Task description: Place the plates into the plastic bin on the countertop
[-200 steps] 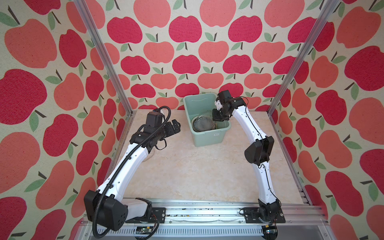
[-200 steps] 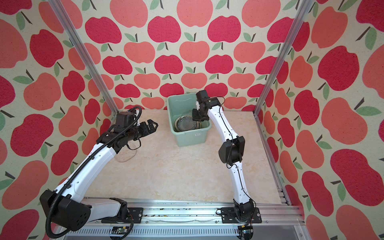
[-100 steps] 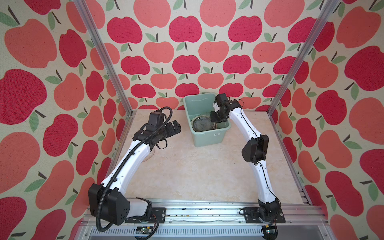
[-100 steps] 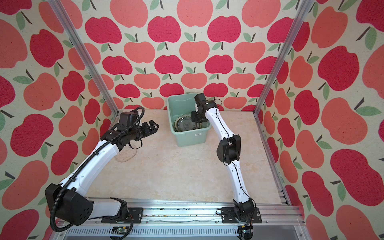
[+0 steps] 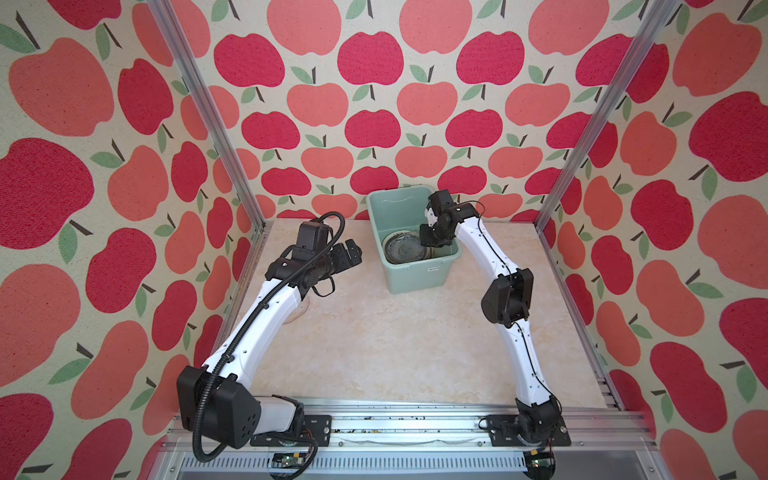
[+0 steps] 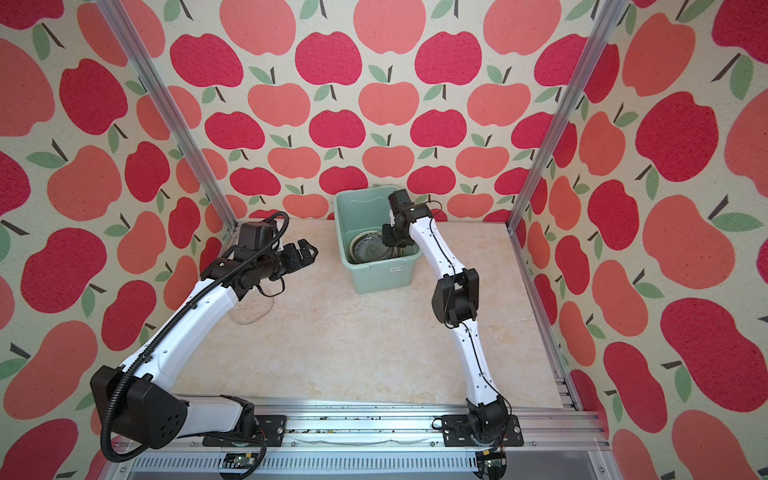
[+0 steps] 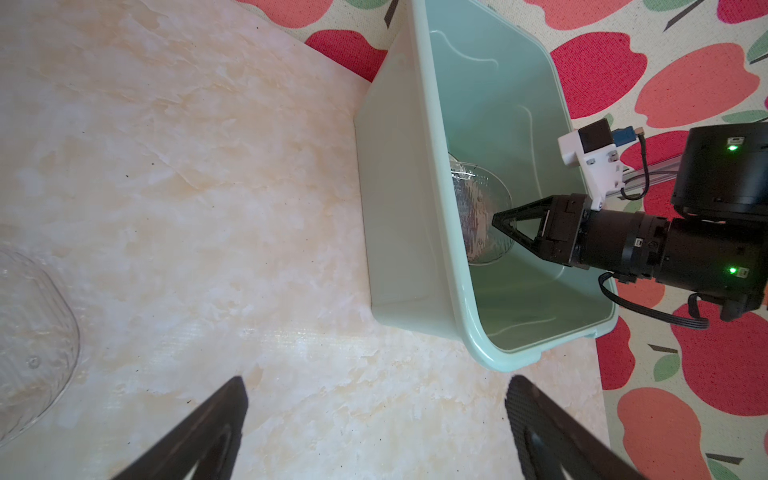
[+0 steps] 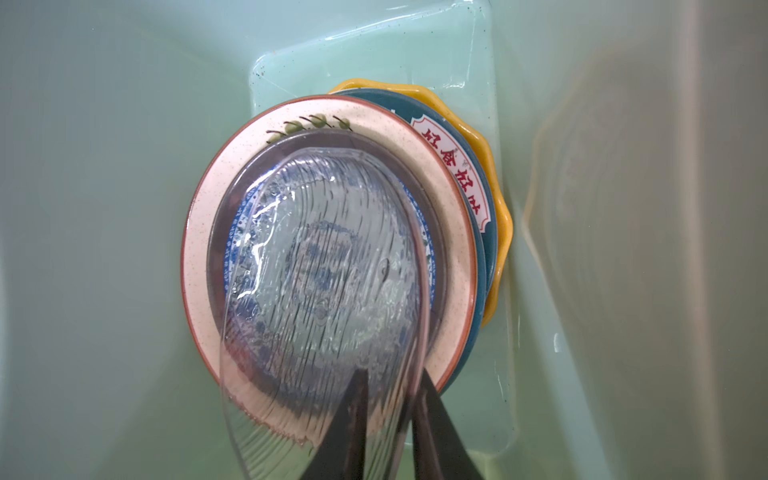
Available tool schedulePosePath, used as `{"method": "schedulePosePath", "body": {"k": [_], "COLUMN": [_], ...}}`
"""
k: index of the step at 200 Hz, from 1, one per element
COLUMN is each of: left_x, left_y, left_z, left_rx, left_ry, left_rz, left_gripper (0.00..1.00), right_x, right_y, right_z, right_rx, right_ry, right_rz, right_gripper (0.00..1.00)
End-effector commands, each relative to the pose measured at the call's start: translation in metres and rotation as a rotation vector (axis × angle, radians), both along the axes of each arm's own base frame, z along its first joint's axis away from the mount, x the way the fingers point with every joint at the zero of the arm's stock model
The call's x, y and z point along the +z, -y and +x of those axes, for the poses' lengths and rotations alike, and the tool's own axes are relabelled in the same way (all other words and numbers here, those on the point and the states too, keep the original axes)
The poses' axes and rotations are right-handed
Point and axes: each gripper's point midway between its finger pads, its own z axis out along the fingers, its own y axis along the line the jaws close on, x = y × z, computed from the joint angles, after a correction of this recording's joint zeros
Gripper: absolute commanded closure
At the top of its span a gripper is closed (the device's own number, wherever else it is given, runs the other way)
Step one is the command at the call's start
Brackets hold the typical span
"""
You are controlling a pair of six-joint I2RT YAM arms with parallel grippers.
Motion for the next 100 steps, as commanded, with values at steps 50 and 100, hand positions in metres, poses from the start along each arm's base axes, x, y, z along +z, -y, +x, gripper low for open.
{"method": "schedulePosePath", "body": {"k": [50, 100], "left_x": [0.001, 0.002], "left_y": [-0.016, -0.044], "left_z": [-0.003, -0.023], "left_rx": [0.073, 0.196], "left_ry": [-0.040, -0.097], "left_rz": [0.008, -0.012], "left_gripper": [0.01, 0.01], "right_x": [0.017, 0.053], "right_y": [0.007, 0.008], "right_z": [0.011, 0.006], "right_rx": [-0.021, -0.014], "right_ry": [0.044, 0.099], "right_rz": [0.027, 0.049], "right_gripper": [0.69, 0.60]}}
